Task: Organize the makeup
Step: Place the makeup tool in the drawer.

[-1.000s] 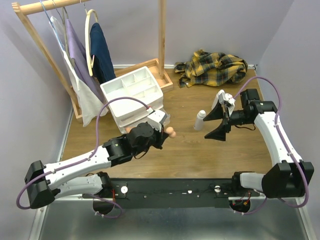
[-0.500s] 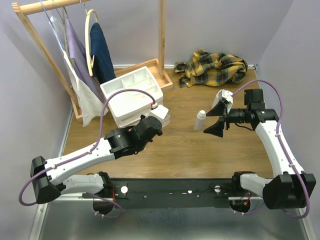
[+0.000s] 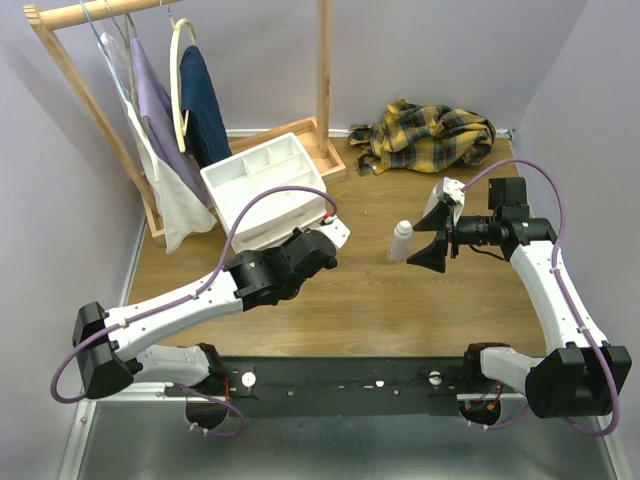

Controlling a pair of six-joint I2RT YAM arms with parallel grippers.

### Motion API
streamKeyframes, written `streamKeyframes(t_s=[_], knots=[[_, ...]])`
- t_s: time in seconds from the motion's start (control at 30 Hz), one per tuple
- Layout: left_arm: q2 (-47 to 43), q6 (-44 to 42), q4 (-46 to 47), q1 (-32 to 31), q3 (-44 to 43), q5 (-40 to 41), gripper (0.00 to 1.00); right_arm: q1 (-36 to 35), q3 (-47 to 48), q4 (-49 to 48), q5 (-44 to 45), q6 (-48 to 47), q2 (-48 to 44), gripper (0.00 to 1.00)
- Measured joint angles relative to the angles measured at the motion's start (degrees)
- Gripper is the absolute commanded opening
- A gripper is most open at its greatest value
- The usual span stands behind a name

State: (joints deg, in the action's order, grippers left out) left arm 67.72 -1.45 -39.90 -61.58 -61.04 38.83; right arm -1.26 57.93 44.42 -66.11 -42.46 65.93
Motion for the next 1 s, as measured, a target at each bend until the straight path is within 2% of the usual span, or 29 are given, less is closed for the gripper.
streamKeyframes(t_s=[0.4,1.0], knots=[[2.47,-6.03,-0.55,0.0,-0.37,0.61,0.0,0.0,-0.02,-0.46,0.33,0.44,0.04,1.0],[5.27,-9.49,0.92,2.08,-0.37,1.42,0.01,0.0,-0.07,-0.68,0.33,0.44,0.04,1.0]])
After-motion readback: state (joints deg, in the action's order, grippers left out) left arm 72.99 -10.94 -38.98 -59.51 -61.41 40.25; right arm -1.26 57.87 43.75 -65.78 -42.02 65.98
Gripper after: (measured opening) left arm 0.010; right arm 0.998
